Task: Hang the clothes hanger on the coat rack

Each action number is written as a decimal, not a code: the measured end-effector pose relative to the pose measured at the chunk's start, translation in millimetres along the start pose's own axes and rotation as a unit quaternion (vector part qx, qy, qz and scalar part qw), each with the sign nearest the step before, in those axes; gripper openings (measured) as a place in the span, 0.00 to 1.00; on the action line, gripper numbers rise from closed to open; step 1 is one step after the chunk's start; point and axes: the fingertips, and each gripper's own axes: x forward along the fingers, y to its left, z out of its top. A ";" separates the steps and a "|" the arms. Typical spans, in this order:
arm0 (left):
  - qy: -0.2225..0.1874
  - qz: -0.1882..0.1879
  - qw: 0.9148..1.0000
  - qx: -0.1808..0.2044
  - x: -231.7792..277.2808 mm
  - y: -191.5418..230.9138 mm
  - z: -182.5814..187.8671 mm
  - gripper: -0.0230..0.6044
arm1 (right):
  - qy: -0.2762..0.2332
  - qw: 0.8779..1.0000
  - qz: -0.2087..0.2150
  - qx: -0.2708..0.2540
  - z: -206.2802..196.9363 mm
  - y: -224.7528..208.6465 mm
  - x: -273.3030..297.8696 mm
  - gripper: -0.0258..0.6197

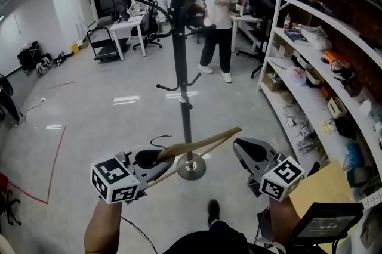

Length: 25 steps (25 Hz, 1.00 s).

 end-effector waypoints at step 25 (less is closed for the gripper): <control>-0.017 -0.050 0.998 0.033 37.6 210.2 124.4 0.12 | -0.042 0.998 0.044 0.015 36.8 -140.9 142.6 0.05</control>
